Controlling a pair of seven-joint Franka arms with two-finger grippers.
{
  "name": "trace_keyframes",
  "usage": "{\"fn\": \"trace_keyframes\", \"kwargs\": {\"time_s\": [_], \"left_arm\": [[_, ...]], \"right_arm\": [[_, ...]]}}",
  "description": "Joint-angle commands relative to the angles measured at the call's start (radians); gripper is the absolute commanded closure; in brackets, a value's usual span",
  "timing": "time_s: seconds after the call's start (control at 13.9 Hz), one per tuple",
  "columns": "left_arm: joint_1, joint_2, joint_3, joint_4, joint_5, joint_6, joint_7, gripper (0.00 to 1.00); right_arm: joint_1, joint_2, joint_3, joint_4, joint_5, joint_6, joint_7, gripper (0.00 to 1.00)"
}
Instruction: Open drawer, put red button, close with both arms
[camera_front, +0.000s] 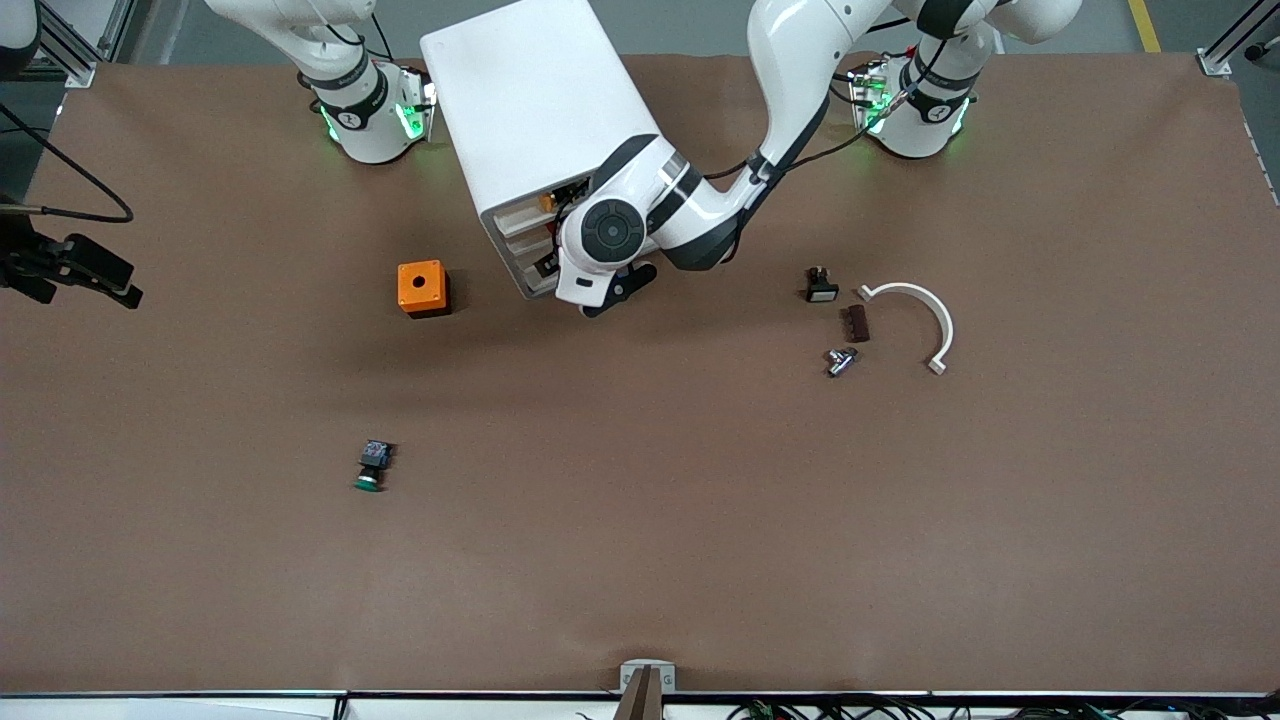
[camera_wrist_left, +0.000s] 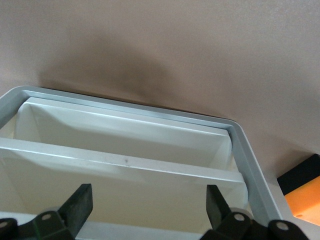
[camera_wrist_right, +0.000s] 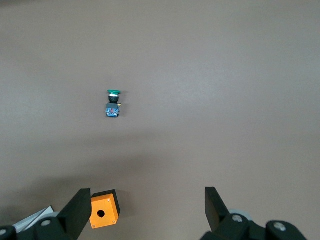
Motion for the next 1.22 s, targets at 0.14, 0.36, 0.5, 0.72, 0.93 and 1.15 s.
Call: {"fn": "trace_keyframes", "kwargs": {"time_s": [0.14, 0.36, 0.5, 0.72, 0.93, 1.15], "left_arm": [[0.027, -0.032, 0.019, 0.007, 0.086, -0.001, 0.000, 0.00], [0.102, -0.089, 0.018, 0.008, 0.183, -0.001, 0.005, 0.00], [0.163, -0.142, 0.016, 0.008, 0.272, -0.002, 0.048, 0.01], [0.238, -0.239, 0.016, 0.005, 0.340, -0.120, 0.207, 0.01], [0.329, -0.333, 0.016, 0.001, 0.352, -0.257, 0.368, 0.01], [0.450, -0.426, 0.016, -0.004, 0.352, -0.416, 0.596, 0.01]], "right_arm": [[-0.006, -0.012, -0.001, 0.020, -0.015, -0.012, -0.007, 0.00], [-0.008, -0.010, -0.004, 0.033, -0.016, -0.012, -0.007, 0.00], [-0.008, -0.010, -0.004, 0.033, -0.016, -0.015, -0.008, 0.00], [-0.008, -0.009, -0.004, 0.033, -0.018, -0.012, -0.007, 0.00], [-0.008, -0.009, -0.004, 0.033, -0.018, -0.014, -0.007, 0.00], [-0.008, -0.009, -0.005, 0.034, -0.020, -0.014, -0.008, 0.00]]}}
